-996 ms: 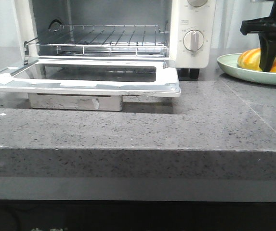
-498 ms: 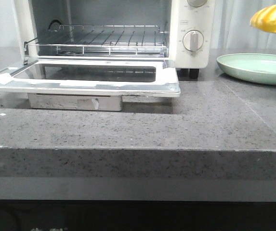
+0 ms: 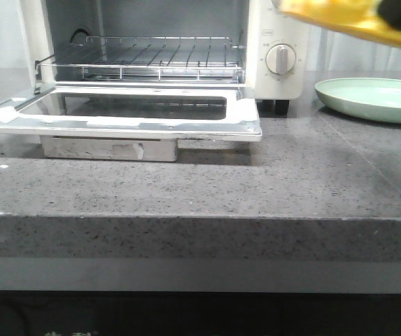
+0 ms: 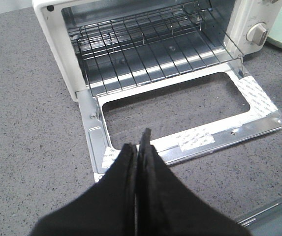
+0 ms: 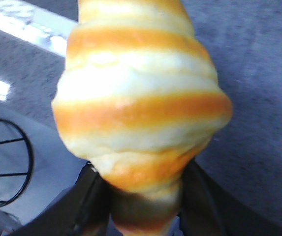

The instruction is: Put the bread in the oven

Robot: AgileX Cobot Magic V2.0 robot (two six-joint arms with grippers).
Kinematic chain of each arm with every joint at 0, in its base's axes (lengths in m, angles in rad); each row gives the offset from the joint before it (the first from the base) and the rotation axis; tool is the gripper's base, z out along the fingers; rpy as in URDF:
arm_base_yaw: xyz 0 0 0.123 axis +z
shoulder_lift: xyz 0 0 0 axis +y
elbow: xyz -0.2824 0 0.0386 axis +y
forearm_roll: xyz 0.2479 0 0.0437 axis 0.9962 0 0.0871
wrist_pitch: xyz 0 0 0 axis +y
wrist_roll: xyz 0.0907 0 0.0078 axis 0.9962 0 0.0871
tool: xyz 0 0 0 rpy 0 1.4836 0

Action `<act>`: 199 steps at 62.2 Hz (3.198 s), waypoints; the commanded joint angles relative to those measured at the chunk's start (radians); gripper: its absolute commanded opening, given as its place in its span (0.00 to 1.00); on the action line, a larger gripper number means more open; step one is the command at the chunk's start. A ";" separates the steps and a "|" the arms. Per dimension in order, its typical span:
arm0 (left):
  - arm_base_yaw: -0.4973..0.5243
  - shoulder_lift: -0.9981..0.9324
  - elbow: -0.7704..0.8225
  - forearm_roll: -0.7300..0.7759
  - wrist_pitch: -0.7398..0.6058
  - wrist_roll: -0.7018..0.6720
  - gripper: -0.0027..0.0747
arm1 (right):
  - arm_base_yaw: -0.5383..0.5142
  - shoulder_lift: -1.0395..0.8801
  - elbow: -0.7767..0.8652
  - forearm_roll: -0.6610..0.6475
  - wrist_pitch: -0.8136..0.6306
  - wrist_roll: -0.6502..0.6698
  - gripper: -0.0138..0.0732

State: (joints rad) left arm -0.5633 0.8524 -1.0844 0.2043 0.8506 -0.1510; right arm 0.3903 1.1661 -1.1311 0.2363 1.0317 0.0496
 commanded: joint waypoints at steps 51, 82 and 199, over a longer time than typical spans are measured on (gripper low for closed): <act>0.002 -0.005 -0.027 0.009 -0.063 -0.011 0.01 | 0.329 0.671 -0.880 -0.443 0.140 0.301 0.18; 0.002 -0.005 -0.027 0.009 -0.064 -0.011 0.01 | 0.303 0.963 -1.258 -0.640 0.198 0.303 0.18; 0.002 -0.005 -0.027 0.009 -0.053 -0.011 0.01 | 0.079 0.008 -0.153 -0.357 -0.207 0.144 0.84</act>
State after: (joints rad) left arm -0.5633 0.8524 -1.0844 0.2043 0.8589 -0.1510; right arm 0.5088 1.3158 -1.3798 -0.1302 0.9717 0.2048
